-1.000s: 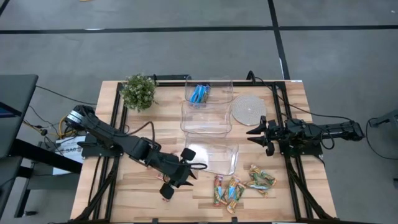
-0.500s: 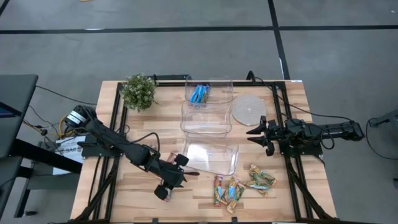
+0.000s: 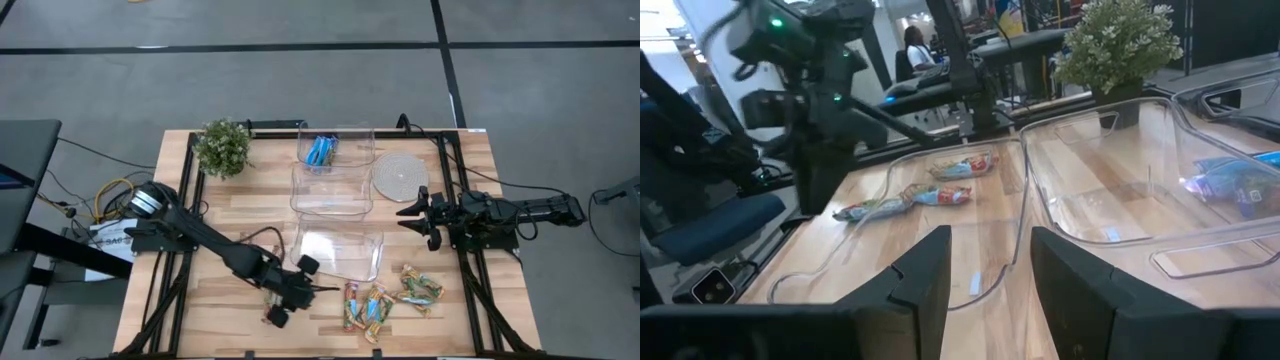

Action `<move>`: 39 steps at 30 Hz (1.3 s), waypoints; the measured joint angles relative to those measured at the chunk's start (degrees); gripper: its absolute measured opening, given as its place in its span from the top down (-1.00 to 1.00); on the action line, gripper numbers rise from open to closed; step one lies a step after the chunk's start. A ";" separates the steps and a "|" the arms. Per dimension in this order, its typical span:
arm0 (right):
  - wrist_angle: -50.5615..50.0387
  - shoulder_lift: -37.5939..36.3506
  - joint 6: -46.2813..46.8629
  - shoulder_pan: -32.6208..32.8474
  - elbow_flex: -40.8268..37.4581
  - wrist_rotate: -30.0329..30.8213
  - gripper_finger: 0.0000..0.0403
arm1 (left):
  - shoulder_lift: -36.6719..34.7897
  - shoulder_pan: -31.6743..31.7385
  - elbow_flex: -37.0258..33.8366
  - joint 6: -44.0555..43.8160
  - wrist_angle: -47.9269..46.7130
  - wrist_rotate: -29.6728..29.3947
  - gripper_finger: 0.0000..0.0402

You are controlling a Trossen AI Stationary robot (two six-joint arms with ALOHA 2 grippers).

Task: Pick and place Granola Bars by type
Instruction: Adjust the bottom transparent bin

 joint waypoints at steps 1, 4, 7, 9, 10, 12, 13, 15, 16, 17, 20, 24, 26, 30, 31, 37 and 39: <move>0.03 0.00 0.00 0.01 0.00 0.01 0.33 | 0.99 0.22 1.49 -0.13 0.31 -0.89 0.47; 0.00 0.00 0.01 0.01 0.00 0.01 0.34 | 4.78 0.96 6.71 -1.93 0.14 -3.11 0.47; -0.14 0.01 0.00 0.00 0.00 -0.03 0.34 | 8.62 1.35 12.35 -3.26 -1.59 -3.42 0.47; 0.01 0.00 -0.01 -0.01 0.00 -0.01 0.34 | 11.21 1.44 16.33 -3.44 -1.86 -2.93 0.47; -0.01 0.10 -0.01 0.01 0.00 -0.03 0.33 | 12.54 1.44 18.42 -3.51 -3.35 -2.82 0.47; 0.04 0.00 -0.01 -0.01 0.00 -0.01 0.33 | 15.35 1.44 22.69 -3.50 -4.48 -2.75 0.47; 0.08 0.00 -0.01 0.01 0.00 -0.01 0.33 | 16.56 1.44 24.58 -3.31 -5.61 -2.76 0.47; -0.08 0.03 0.01 0.01 0.00 -0.01 0.34 | 19.01 1.60 28.45 -2.72 -7.59 -2.82 0.47; 0.04 -0.04 -0.01 0.01 0.00 -0.01 0.34 | 20.27 1.80 30.25 -2.51 -8.07 -2.83 0.47; 0.05 0.02 0.01 0.01 0.00 -0.01 0.34 | 21.30 2.01 31.78 -2.49 -8.94 -2.87 0.47; 0.00 0.04 0.01 0.01 0.00 -0.03 0.34 | 23.78 2.84 35.40 -3.03 -11.16 -3.07 0.47; 0.03 0.00 0.01 0.01 0.00 -0.01 0.34 | 24.55 3.78 36.55 -4.61 -11.79 -4.32 0.47; -0.03 0.01 0.01 0.00 0.00 -0.02 0.34 | 24.55 4.38 36.55 -6.01 -12.19 -5.79 0.47; 0.01 0.02 -0.01 0.01 0.00 -0.01 0.34 | 24.55 5.66 36.55 -7.21 -12.16 -7.37 0.47; 0.04 0.00 0.01 0.01 0.00 -0.01 0.33 | 24.55 6.01 36.55 -7.25 -12.15 -7.32 0.47; 0.01 0.00 0.00 0.01 0.00 0.00 0.34 | 24.55 7.71 36.55 -7.29 -12.15 -7.25 0.47; 0.01 0.00 0.01 0.00 0.00 -0.01 0.34 | 24.55 8.22 36.55 -7.29 -12.14 -7.25 0.47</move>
